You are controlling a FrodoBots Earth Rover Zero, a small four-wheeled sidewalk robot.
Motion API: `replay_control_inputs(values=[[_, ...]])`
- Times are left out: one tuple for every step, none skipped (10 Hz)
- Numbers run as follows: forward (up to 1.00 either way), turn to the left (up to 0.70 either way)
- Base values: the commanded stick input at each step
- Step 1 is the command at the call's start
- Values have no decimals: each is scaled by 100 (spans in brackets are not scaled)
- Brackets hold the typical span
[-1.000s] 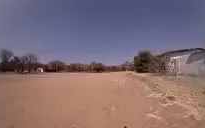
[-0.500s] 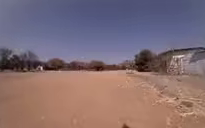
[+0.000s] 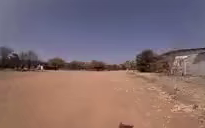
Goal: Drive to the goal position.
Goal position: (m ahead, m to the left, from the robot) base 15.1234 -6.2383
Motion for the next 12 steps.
replay_control_inputs(values=[[100,0],[100,0],[100,0],[100,0],[100,0],[100,0],[100,0],[100,0],[100,0],[100,0],[100,0],[100,0]])
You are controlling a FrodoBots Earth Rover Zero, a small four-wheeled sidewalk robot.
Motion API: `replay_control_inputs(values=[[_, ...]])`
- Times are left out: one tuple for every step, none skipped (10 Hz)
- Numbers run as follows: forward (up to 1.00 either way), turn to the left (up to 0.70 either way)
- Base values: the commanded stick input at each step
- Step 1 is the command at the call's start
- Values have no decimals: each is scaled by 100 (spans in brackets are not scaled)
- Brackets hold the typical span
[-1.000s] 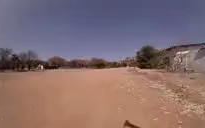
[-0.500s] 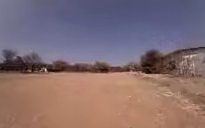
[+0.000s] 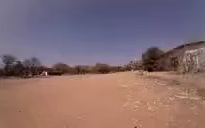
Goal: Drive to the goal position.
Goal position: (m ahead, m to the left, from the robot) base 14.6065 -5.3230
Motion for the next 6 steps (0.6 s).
replay_control_inputs(values=[[100,0],[100,0],[100,0],[100,0],[100,0],[100,-1]])
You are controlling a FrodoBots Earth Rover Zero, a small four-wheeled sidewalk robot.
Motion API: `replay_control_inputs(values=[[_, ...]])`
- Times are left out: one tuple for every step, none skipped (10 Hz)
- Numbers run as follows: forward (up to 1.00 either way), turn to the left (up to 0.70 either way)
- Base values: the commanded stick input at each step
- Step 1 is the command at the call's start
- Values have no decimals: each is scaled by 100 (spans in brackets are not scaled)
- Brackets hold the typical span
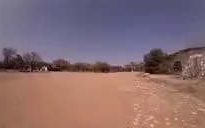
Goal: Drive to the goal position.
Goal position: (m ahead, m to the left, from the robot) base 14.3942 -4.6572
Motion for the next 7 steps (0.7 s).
replay_control_inputs(values=[[100,-16],[100,-37],[100,-40],[100,-27],[100,0],[100,0],[100,0]])
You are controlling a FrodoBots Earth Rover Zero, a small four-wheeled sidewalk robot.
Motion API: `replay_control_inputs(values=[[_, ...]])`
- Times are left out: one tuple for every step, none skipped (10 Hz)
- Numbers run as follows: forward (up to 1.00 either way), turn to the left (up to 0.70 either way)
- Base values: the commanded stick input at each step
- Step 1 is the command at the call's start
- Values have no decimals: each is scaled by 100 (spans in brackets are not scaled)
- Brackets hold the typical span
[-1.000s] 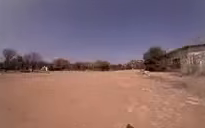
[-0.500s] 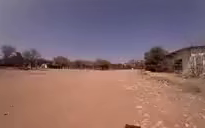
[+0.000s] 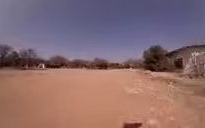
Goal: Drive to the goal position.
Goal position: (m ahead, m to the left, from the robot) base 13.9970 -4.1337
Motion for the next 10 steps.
replay_control_inputs(values=[[100,0],[100,0],[100,0],[100,0],[100,0],[100,0],[100,0],[100,0],[100,0],[100,0]])
